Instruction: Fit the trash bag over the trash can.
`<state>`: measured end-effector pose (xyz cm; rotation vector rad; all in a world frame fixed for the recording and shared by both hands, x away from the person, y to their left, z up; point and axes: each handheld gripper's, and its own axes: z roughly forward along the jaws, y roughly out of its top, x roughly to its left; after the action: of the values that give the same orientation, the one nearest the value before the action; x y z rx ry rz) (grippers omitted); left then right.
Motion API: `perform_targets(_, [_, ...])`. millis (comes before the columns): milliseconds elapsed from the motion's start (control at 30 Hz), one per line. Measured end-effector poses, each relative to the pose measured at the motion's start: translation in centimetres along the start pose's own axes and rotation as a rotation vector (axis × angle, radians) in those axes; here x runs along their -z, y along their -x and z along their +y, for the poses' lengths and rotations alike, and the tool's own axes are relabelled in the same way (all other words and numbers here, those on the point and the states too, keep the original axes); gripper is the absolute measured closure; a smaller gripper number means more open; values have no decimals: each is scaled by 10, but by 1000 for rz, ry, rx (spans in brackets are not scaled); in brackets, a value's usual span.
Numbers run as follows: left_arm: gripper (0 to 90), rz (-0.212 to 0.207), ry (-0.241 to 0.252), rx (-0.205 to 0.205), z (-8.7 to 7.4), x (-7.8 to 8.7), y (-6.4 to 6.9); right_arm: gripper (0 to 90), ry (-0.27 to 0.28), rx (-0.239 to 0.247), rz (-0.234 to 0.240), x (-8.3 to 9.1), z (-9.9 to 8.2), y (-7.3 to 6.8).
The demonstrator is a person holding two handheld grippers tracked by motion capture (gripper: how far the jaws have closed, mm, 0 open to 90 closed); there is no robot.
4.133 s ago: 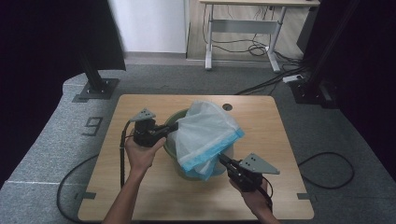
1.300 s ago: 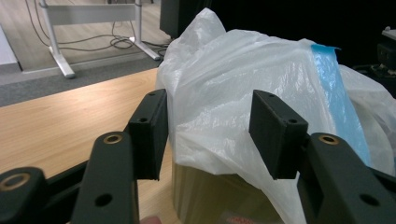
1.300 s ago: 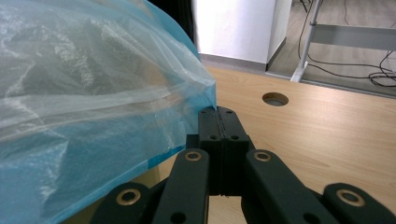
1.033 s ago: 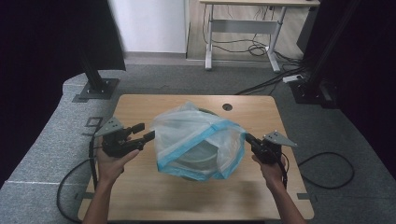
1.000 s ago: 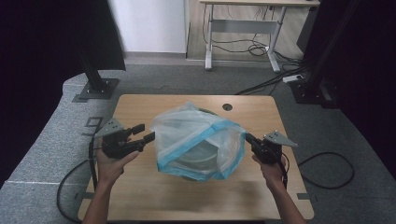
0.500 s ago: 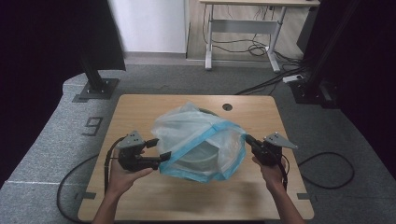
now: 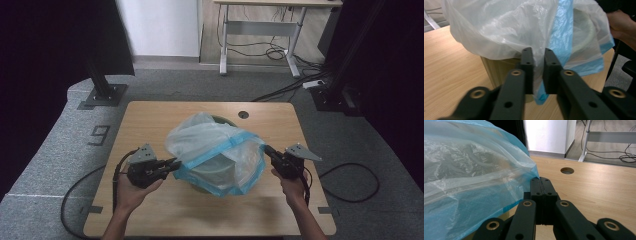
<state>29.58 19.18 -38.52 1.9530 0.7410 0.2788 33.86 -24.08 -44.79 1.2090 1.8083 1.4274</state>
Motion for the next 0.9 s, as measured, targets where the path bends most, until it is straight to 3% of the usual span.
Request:
perform_targets(300, [893, -29, 108, 45, 15, 27, -18, 887, 5, 3, -8, 4, 2, 3])
perform_targets(567, [896, -41, 150, 95, 21, 31, -34, 886, 12, 30, 14, 13, 2, -1])
perform_targets(800, [897, -41, 155, 101, 23, 29, -33, 618, 68, 69, 66, 32, 13, -8])
perform_targets(900, [897, -38, 162, 102, 24, 31, -33, 563, 91, 92, 83, 41, 20, -12])
